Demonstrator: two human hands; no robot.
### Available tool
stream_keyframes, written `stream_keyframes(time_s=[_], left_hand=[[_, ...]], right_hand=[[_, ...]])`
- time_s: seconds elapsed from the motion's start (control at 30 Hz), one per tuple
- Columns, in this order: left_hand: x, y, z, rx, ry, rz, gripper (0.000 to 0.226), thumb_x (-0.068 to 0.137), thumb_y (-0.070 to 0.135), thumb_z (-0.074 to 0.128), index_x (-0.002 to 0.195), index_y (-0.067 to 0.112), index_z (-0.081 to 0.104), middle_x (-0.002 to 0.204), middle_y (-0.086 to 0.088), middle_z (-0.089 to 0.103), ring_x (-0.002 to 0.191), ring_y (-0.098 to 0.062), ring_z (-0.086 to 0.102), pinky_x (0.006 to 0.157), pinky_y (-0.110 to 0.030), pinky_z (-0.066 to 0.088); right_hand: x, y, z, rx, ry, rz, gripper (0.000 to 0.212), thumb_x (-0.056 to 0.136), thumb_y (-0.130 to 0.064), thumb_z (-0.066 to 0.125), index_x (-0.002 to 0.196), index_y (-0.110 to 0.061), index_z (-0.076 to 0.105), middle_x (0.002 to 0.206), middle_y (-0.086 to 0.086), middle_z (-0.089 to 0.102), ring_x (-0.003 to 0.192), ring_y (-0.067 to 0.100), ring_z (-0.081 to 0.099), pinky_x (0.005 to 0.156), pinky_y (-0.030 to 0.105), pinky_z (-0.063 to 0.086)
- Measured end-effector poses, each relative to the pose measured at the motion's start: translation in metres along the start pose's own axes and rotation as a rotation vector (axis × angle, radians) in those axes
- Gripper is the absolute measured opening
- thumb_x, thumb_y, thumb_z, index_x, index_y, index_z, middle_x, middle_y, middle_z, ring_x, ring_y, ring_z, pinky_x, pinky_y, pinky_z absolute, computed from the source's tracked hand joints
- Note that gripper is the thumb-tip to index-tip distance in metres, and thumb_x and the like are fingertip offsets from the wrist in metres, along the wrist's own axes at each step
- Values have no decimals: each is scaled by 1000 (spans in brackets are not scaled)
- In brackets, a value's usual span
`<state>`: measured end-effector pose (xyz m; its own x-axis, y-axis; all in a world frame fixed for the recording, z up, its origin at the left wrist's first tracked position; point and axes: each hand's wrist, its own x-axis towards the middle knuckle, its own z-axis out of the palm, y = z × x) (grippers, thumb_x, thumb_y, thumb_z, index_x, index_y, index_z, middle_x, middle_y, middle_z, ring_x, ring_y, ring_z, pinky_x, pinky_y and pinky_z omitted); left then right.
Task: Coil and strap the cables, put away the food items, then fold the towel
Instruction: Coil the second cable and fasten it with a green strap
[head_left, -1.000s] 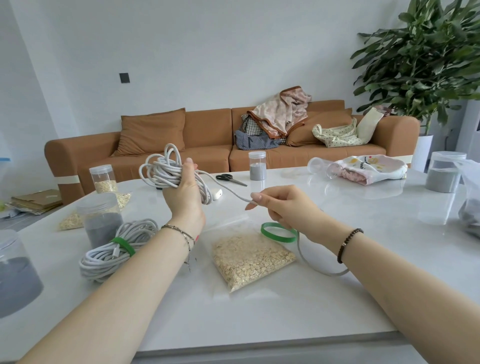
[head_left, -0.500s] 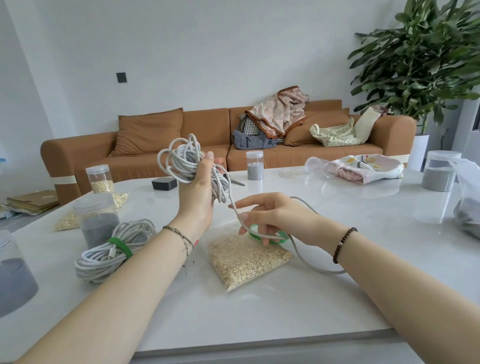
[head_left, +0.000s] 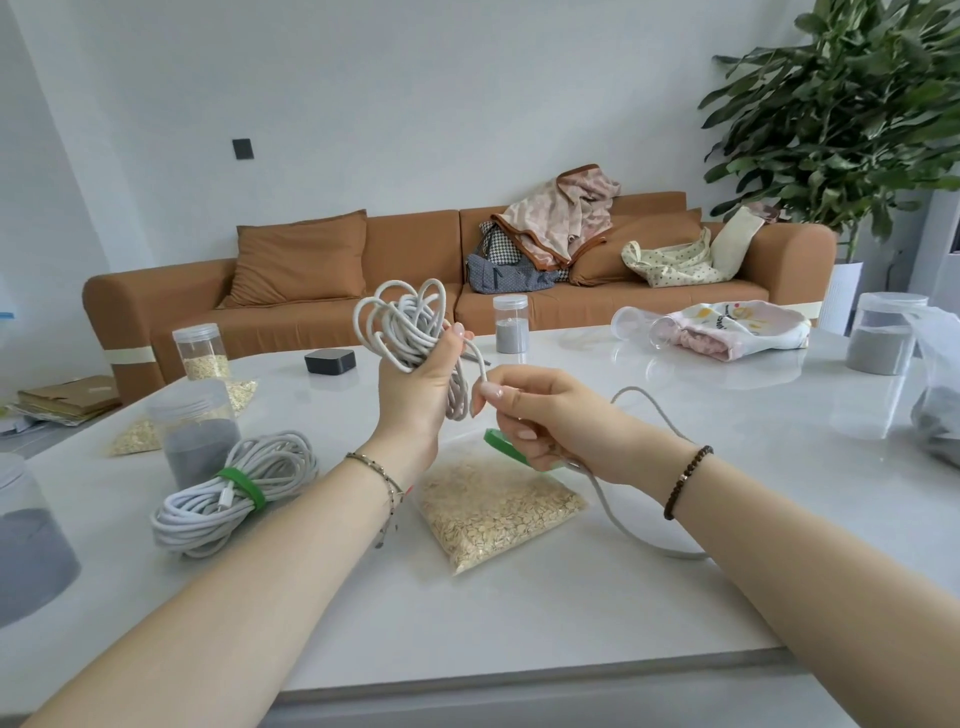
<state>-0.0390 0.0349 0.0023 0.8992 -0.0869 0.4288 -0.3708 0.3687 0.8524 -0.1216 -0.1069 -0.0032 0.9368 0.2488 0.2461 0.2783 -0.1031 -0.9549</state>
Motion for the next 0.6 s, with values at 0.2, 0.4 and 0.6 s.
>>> stream_keyframes(time_s=[0.2,0.4,0.6], left_hand=[[-1,-4,3,-58,5,-132,13,85,30,79,84,26,66,73,11,64,71,-9,60,67,-28,49],[-4,4,9,-261,-16,-175,13,90,25,73,93,18,63,69,7,62,73,-12,63,62,-26,52],[-4,15,12,-457,-88,-254,15,92,25,71,89,14,62,74,3,62,74,-8,66,91,-41,59]], right_hand=[[3,8,11,-248,59,-14,22,104,-31,52,97,-26,73,60,8,37,48,17,27,39,19,28],[5,11,14,-305,71,-37,30,102,-34,56,85,-16,72,56,2,54,38,16,39,43,25,35],[4,6,15,-298,14,37,37,101,-40,56,85,-13,76,66,5,67,43,17,50,41,24,36]])
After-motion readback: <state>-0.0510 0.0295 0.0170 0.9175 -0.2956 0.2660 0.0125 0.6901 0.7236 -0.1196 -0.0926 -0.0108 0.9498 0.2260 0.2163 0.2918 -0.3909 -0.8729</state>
